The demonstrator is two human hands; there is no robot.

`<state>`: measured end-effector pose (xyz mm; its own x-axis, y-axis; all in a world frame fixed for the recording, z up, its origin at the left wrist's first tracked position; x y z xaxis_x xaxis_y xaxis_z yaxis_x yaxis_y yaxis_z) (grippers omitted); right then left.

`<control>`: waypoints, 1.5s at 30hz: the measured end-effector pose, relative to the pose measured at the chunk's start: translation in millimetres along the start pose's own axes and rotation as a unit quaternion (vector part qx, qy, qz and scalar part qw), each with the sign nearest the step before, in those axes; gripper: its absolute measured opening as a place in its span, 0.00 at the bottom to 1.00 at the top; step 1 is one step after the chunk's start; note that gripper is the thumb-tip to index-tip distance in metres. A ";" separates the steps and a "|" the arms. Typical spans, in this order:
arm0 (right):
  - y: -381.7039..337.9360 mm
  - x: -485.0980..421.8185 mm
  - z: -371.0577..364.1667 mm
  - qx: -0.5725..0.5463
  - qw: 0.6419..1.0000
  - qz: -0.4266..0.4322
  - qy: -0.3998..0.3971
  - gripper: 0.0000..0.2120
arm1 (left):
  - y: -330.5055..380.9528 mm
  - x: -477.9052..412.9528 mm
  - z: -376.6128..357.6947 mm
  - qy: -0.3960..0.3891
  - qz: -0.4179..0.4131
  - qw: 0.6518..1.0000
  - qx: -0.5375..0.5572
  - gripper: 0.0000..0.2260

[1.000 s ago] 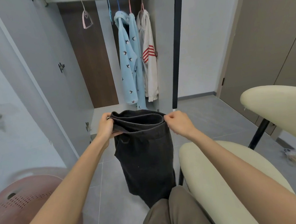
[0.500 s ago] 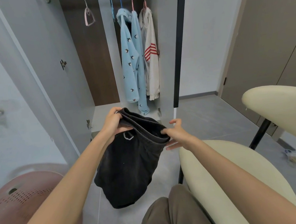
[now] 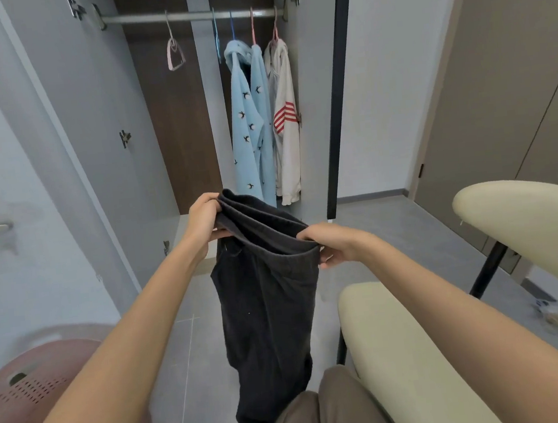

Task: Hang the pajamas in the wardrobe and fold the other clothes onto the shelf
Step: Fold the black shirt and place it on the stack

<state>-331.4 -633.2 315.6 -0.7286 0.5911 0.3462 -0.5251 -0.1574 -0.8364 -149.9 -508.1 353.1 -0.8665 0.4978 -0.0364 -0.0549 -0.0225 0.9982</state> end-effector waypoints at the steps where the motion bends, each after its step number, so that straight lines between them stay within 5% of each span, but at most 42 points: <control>1: -7.8 6.2 5.3 -0.007 1.000 0.010 -0.006 0.06 | 8.9 -2.4 -3.8 -0.002 -0.011 1.000 -0.003 0.13; 11: -21.7 71.5 113.6 -0.161 0.982 0.036 0.090 0.13 | 98.6 3.8 -128.1 -0.131 0.001 0.986 0.103 0.13; 17: 47.7 98.9 182.3 -0.225 0.960 -0.005 0.168 0.14 | 102.8 35.2 -243.7 -0.215 -0.010 0.976 0.037 0.14; 30: 246.2 169.3 266.8 -0.181 0.904 -0.162 0.351 0.12 | 16.2 139.3 -456.3 -0.342 0.076 0.937 -0.018 0.14; 35: 285.9 167.7 258.1 -0.150 0.914 -0.195 0.322 0.21 | -32.7 171.7 -495.4 -0.419 0.131 0.898 -0.030 0.15; 45: 401.6 179.8 200.3 -0.227 0.861 -0.351 0.289 0.11 | -159.4 216.5 -474.6 -0.487 0.123 0.840 -0.202 0.16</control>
<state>-761.4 -748.6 127.1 0.1091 0.7302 0.6745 -0.4253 0.6475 -0.6323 -564.2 -808.2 163.9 -0.0692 0.9043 0.4212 -0.2689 -0.4235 0.8651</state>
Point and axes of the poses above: each hand's wrist, its own x-axis away from the middle knuckle, its own z-axis out of the back of the hand, y = z × x, the point moved 7 cm from there along -x, towards the middle knuckle, and after that the axes turned 6 degrees about y, right-handed, at the moved point
